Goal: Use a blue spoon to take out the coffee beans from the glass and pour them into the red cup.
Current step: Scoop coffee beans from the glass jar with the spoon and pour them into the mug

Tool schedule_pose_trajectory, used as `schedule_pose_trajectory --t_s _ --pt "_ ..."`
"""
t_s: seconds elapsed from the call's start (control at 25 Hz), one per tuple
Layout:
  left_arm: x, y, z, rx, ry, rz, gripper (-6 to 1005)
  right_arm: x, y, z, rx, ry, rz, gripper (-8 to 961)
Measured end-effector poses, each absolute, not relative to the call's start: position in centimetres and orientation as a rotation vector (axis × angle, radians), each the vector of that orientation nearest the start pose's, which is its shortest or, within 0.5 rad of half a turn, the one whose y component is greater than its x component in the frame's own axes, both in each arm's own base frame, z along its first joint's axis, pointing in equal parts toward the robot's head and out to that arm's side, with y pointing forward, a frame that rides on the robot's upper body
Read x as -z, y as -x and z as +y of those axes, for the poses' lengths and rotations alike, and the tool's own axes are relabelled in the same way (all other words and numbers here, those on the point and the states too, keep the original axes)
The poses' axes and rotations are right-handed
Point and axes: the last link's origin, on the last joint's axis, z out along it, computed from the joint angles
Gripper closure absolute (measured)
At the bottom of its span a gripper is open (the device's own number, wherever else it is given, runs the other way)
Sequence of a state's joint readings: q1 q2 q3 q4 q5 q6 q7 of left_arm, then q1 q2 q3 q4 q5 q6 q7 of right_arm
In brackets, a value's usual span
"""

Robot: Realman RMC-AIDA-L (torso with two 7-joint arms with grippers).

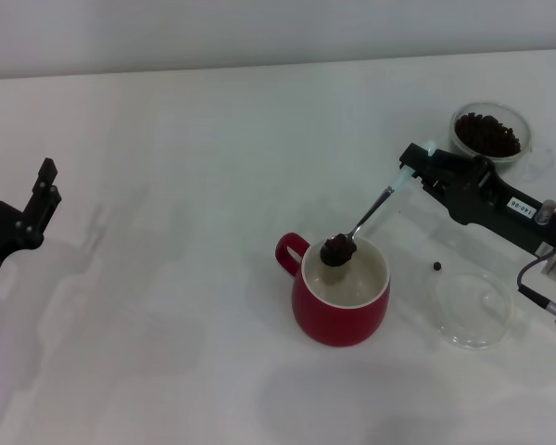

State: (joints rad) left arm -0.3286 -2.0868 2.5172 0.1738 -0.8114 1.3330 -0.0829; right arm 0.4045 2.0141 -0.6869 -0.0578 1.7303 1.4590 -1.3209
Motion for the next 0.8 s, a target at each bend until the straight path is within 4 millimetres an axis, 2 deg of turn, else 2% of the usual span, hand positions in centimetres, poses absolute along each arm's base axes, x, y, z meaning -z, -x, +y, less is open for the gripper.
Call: schedule_pose_trajectory --t_s 0.8 --pt "4.2 31.8 27.9 0.731 1.785 -0.374 316 0.7 -31.5 28.9 -1.362 1.981 1.610 808"
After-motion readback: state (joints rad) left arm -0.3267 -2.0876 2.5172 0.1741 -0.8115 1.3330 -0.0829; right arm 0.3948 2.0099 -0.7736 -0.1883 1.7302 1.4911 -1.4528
